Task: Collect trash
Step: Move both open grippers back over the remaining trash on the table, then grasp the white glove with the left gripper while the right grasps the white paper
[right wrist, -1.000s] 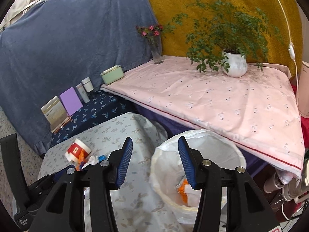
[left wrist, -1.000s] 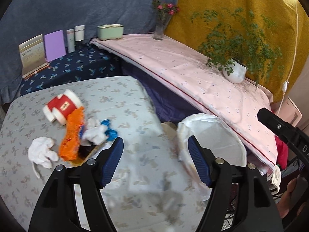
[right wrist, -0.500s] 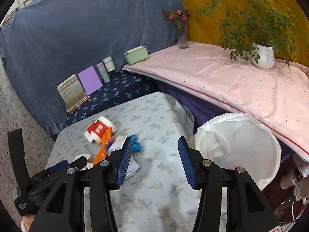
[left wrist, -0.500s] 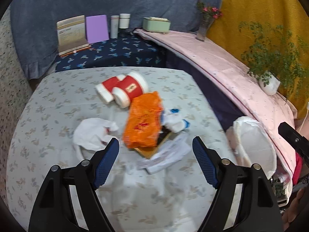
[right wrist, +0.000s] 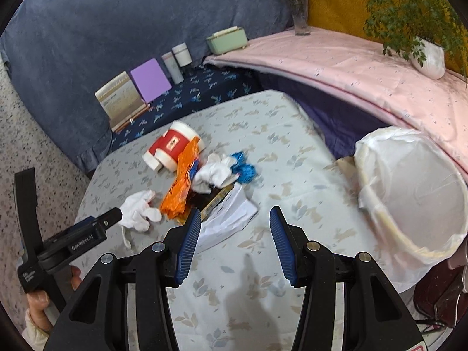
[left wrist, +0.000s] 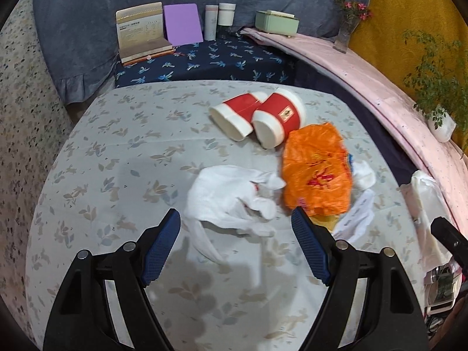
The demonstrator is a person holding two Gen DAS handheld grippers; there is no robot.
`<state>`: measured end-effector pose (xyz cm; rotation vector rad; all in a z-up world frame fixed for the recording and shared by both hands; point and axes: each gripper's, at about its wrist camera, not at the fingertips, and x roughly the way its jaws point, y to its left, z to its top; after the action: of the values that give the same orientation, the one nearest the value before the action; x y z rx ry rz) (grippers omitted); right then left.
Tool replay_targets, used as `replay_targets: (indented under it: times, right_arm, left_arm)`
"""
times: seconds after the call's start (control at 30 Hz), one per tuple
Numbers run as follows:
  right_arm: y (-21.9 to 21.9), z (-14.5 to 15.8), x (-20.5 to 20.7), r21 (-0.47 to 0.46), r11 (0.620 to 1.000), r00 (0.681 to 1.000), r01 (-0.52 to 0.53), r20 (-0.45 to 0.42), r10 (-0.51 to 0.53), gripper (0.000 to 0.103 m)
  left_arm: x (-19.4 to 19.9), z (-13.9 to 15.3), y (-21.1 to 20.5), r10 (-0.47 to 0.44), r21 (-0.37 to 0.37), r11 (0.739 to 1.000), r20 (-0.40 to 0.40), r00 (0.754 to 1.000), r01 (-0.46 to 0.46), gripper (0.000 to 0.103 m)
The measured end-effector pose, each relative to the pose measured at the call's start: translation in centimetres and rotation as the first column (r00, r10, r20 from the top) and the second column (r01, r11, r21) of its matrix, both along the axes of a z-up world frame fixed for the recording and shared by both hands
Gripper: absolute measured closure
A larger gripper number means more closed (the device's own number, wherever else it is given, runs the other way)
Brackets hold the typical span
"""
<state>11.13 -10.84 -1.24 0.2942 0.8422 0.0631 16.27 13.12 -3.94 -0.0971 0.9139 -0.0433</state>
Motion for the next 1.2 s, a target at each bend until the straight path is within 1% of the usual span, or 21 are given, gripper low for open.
replay_targets:
  times: [0.2,0.33,0.4,0.43,0.47,0.5,0.57,0.6,0.63,0.67,0.73,0.8,0.83,0.87,0.93,1.03,1.07,1.17,1.2]
  right_arm:
    - [2.2,-2.9,1.7,0.0,1.0,0.998,-0.017,-0.063,0.017,0.055]
    - [3.1,-4.6,2.9,0.001,1.0,0.995,-0.01,-0.098,0.01,0.055]
    - [3.3,-5.2,3.5,0.01,1.0,0.994,0.0,-0.112,0.001,0.055]
    - [3.3,-5.5,3.8,0.012,1.0,0.993,0.005,-0.118,-0.003,0.055]
    - [3.4,-5.8,4.2,0.014,1.0,0.992,0.011,-0.124,-0.01,0.055]
    - [3.4,-5.9,4.4,0.015,1.0,0.992,0.017,-0.127,-0.015,0.055]
    - [3.5,-6.3,4.9,0.016,0.999,0.991,0.029,-0.133,-0.026,0.055]
    - [3.6,-6.5,5.2,0.015,0.999,0.99,0.035,-0.138,-0.033,0.055]
    - [3.6,-6.7,5.4,0.013,0.999,0.989,0.04,-0.142,-0.038,0.055]
    - [3.7,-6.9,5.6,0.011,0.999,0.988,0.045,-0.147,-0.043,0.055]
    - [3.7,-7.4,5.9,0.005,0.999,0.985,0.053,-0.162,-0.052,0.055]
    - [3.6,-7.9,6.0,0.009,0.998,0.984,0.058,-0.169,-0.056,0.055]
    - [3.6,-8.0,6.0,0.011,0.998,0.984,0.06,-0.169,-0.058,0.055]
    - [3.6,-8.1,5.9,0.006,0.998,0.983,0.061,-0.176,-0.059,0.055]
    - [3.6,-8.6,5.9,0.012,0.999,0.98,0.051,-0.193,-0.047,0.055]
    - [3.5,-8.8,5.4,0.022,0.999,0.981,0.042,-0.191,-0.037,0.058]
    - [3.5,-8.8,5.3,0.021,0.999,0.981,0.037,-0.191,-0.032,0.06]
    - [3.4,-8.7,4.8,0.033,0.999,0.982,0.029,-0.19,-0.022,0.062]
    - [3.3,-8.5,4.5,0.035,0.999,0.982,0.025,-0.186,-0.018,0.066]
  left_arm:
    - [1.8,-2.0,1.8,-0.006,-0.008,1.0,-0.039,0.999,0.006,0.029]
    - [3.0,-3.1,2.0,-0.025,-0.014,1.0,-0.062,0.998,0.024,0.029]
    - [3.5,-3.4,1.8,-0.032,-0.029,0.999,-0.07,0.997,0.03,0.029]
    - [3.7,-3.5,1.7,-0.037,-0.037,0.999,-0.074,0.997,0.034,0.031]
    - [3.9,-3.7,1.5,-0.044,-0.049,0.998,-0.08,0.996,0.04,0.035]
    - [4.1,-3.9,1.3,-0.051,-0.058,0.997,-0.087,0.995,0.047,0.038]
    - [4.4,-4.2,0.9,-0.066,-0.067,0.996,-0.097,0.993,0.06,0.048]
    - [4.4,-4.4,0.7,-0.073,-0.066,0.996,-0.101,0.992,0.067,0.05]
    - [4.4,-4.5,0.5,-0.079,-0.066,0.995,-0.106,0.991,0.072,0.056]
    - [4.4,-4.7,0.3,-0.084,-0.063,0.995,-0.115,0.99,0.077,0.065]
    - [4.2,-5.0,0.0,-0.096,-0.069,0.994,-0.125,0.987,0.088,0.074]
    - [3.8,-5.2,-0.3,-0.096,-0.063,0.994,-0.126,0.987,0.088,0.079]
    - [3.6,-5.2,-0.4,-0.099,-0.062,0.994,-0.127,0.987,0.092,0.085]
    - [3.3,-5.3,-0.6,-0.101,-0.063,0.994,-0.13,0.986,0.094,0.089]
    - [2.7,-5.3,-0.8,-0.101,-0.073,0.993,-0.134,0.986,0.092,0.09]
    - [2.0,-5.3,-1.1,-0.104,-0.084,0.992,-0.139,0.985,0.093,0.093]
    - [1.6,-5.3,-1.2,-0.103,-0.085,0.992,-0.14,0.985,0.092,0.094]
    - [0.7,-5.0,-1.6,-0.099,-0.093,0.992,-0.139,0.985,0.087,0.095]
    - [0.4,-4.9,-1.7,-0.1,-0.098,0.991,-0.137,0.986,0.087,0.096]
